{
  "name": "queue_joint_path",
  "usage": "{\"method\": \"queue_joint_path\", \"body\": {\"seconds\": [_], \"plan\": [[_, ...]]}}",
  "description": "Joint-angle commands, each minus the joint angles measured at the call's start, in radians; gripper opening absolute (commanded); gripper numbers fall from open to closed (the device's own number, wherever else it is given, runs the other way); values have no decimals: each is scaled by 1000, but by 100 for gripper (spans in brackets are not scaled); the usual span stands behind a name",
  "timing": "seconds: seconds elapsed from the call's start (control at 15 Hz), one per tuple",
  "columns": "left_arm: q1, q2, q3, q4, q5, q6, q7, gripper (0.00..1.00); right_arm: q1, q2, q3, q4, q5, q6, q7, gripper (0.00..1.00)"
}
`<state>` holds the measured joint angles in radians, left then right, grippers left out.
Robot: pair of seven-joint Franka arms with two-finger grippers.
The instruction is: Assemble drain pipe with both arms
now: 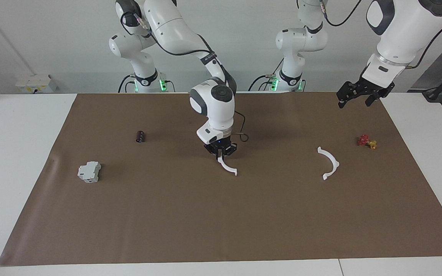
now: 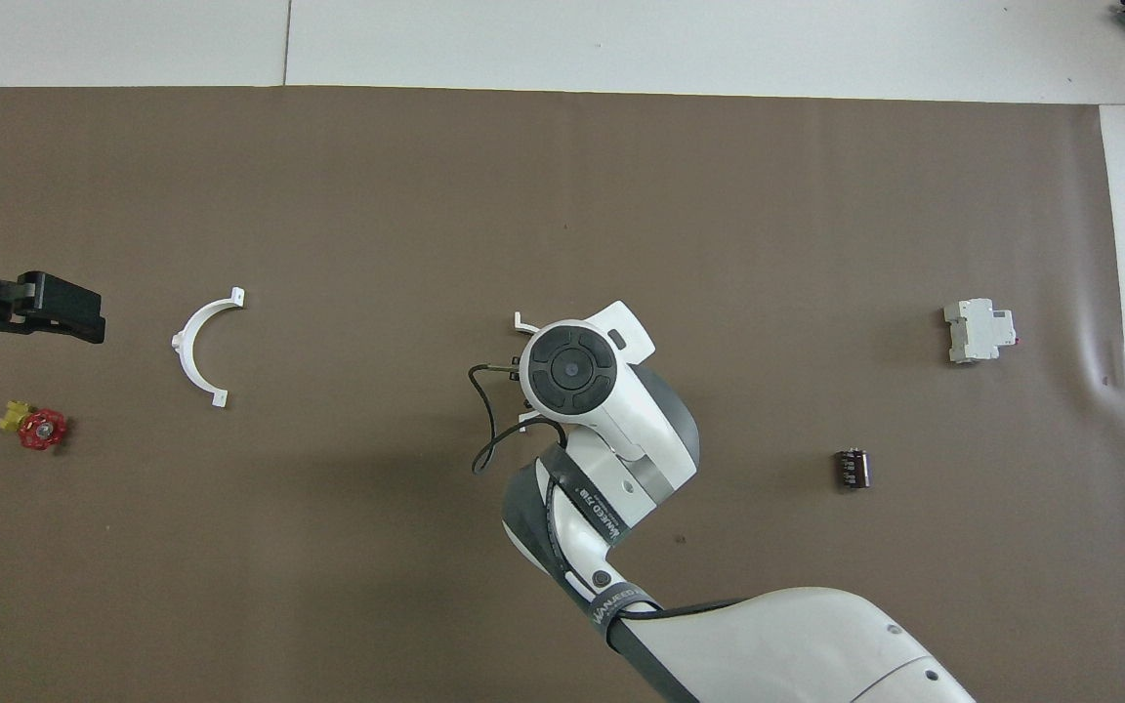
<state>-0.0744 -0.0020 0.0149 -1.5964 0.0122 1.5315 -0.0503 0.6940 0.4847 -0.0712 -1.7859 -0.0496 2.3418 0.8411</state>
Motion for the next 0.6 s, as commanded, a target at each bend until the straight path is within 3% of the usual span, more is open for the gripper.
{"method": "queue_joint_path", "body": {"seconds": [0.0,0.07,0.27,0.53], "plan": [[-12,-12,11,-2,-9,4,-5,100,-2,-1,1,-10,-16,28,24,30],[-12,-12,11,-2,-9,4,-3,100,-1,-3,1,-12,-18,28,24,99],[-12,-15,11,-2,-9,4,-2,100,13,-23,1,-3,-32,4,16,100],[-12,-19,11,-3,-9,4,0,100,-30,-136,-5,-1,-32,-59,12,100]]}}
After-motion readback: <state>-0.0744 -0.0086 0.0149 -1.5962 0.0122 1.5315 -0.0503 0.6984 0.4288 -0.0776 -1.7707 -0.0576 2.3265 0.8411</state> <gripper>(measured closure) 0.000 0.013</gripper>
